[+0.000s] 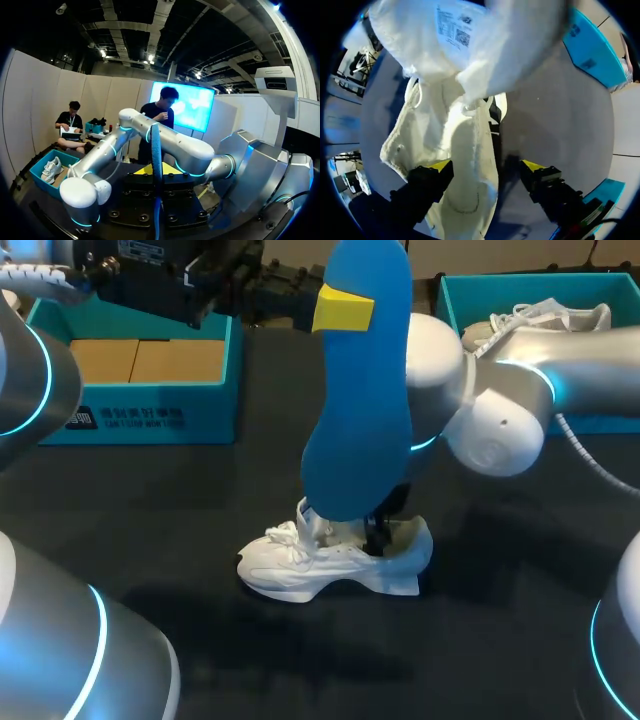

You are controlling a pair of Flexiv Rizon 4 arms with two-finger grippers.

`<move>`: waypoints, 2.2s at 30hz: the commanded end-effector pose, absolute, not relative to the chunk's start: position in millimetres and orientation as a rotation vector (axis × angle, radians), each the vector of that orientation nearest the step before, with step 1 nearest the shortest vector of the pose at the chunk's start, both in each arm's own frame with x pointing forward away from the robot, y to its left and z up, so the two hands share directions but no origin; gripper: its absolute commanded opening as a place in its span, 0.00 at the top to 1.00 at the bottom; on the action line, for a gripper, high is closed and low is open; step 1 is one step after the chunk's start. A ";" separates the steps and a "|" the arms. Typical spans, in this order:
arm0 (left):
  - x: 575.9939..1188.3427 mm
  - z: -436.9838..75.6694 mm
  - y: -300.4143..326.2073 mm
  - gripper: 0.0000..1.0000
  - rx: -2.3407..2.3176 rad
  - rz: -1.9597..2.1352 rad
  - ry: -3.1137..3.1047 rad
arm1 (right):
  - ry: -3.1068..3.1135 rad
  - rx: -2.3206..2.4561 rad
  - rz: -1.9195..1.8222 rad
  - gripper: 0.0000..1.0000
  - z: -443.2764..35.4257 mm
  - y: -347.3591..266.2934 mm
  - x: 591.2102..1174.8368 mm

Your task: Take the shoe out of the shoebox, open the shoe tongue, remove and reinsert the insole, then place the shoe into the shoebox

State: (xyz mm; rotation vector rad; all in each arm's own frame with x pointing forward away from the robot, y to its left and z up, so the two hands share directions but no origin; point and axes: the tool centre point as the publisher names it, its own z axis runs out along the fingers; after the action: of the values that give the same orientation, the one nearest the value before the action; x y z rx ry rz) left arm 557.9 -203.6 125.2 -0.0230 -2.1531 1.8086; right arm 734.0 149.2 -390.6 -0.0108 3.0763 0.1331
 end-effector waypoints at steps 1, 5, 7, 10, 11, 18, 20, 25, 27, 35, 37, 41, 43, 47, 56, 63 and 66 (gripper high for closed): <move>558.2 124.0 -204.7 1.00 -0.025 1.809 -2.153 | 3.081 -0.001 0.134 1.00 -395.7 148.4 733.0; 558.2 124.0 -204.7 1.00 -0.025 1.809 -2.153 | 3.086 0.009 0.138 1.00 -396.9 147.0 731.3; 558.2 124.0 -204.7 1.00 -0.025 1.809 -2.153 | 3.085 0.013 0.140 1.00 -396.5 146.9 731.2; 558.2 124.0 -204.7 1.00 -0.025 1.809 -2.153 | 3.092 0.006 0.127 1.00 -392.7 148.1 729.0; 558.2 124.0 -204.7 1.00 -0.025 1.809 -2.153 | 3.094 0.003 0.121 1.00 -391.2 148.9 728.3; 558.2 124.0 -204.7 1.00 -0.025 1.809 -2.153 | 3.117 0.019 0.087 1.00 -378.8 149.7 723.3; 558.2 124.0 -204.7 1.00 -0.025 1.809 -2.153 | 3.122 0.033 0.099 1.00 -373.2 148.4 720.5; 558.2 124.0 -204.7 1.00 -0.025 1.809 -2.153 | 3.133 0.117 0.074 1.00 -357.1 142.6 709.5; 558.2 124.0 -204.7 1.00 -0.025 1.809 -2.153 | 3.129 0.181 0.077 1.00 -350.3 138.7 705.3; 558.2 124.0 -204.7 1.00 -0.025 1.809 -2.153 | 3.085 0.450 0.133 1.00 -327.0 131.1 686.9; 558.2 124.0 -204.7 1.00 -0.025 1.809 -2.153 | 3.069 0.532 0.142 1.00 -321.9 131.5 684.4; 558.2 124.0 -204.7 1.00 -0.025 1.809 -2.153 | 3.019 0.843 0.081 1.00 -316.4 130.9 677.8; 558.2 124.0 -204.7 1.00 -0.025 1.809 -2.153 | 2.998 0.908 0.009 1.00 -315.4 133.2 674.1; 558.2 124.0 -204.7 1.00 -0.025 1.809 -2.153 | 2.998 0.908 0.009 1.00 -315.4 133.2 674.1; 558.2 124.0 -204.7 1.00 -0.025 1.809 -2.153 | 2.998 0.908 0.009 1.00 -315.4 133.2 674.1; 558.2 124.0 -204.7 1.00 -0.025 1.809 -2.153 | 2.834 1.357 0.133 1.00 -324.2 119.7 675.5; 558.2 124.0 -204.7 1.00 -0.025 1.809 -2.153 | 2.706 1.554 0.202 1.00 -323.9 112.6 669.5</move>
State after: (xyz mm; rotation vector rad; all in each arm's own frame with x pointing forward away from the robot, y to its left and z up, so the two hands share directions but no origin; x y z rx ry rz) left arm 557.9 -203.6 125.2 -0.0230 -2.1531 1.8087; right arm 677.5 127.2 -321.8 1.1837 2.9165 0.0281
